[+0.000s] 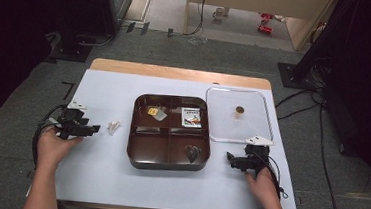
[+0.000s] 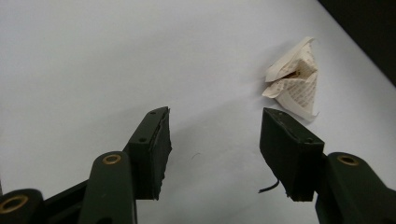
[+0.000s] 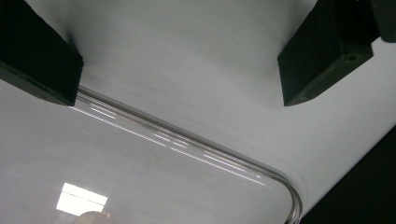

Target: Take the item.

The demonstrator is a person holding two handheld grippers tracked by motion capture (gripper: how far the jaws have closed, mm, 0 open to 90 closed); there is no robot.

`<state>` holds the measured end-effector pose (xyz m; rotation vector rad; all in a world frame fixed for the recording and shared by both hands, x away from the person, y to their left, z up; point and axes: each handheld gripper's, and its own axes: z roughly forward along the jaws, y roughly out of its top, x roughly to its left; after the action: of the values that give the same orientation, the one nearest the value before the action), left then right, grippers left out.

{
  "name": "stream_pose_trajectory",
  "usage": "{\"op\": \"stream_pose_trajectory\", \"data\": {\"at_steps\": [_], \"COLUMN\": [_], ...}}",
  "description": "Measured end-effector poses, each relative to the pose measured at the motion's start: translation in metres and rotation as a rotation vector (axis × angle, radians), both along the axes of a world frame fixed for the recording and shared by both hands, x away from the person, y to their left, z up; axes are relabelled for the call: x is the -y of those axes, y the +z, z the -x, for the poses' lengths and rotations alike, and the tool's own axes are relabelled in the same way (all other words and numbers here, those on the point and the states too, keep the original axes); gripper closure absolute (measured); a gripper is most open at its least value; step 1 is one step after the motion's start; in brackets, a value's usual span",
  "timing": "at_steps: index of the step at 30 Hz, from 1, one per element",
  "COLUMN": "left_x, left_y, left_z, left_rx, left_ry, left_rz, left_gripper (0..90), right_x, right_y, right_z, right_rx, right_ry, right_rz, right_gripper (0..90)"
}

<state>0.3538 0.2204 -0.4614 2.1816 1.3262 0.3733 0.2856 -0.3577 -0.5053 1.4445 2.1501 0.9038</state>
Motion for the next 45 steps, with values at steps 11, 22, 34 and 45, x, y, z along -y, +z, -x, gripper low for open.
{"op": "stream_pose_trajectory", "data": {"at_steps": [11, 22, 34, 45], "left_x": [-0.005, -0.005, -0.004, -0.003], "left_y": [-0.011, -0.020, -0.033, -0.033], "left_z": [-0.001, 0.009, 0.024, 0.025], "left_rx": [-0.024, 0.052, 0.182, 0.189], "left_ry": [0.000, -0.013, 0.022, 0.024], "left_rz": [-0.028, 0.015, 0.049, 0.044], "left_gripper": [42.1, 30.9, 24.8, 24.5], "right_x": [0.000, 0.000, 0.000, 0.000], "right_y": [0.000, 0.000, 0.000, 0.000], "right_z": [0.000, 0.000, 0.000, 0.000], "right_rx": [0.000, 0.000, 0.000, 0.000], "right_ry": [0.001, 0.001, 0.001, 0.001], "right_rz": [0.001, 0.001, 0.002, 0.001], "right_gripper": [0.0, 0.0, 0.0, 0.0]}}
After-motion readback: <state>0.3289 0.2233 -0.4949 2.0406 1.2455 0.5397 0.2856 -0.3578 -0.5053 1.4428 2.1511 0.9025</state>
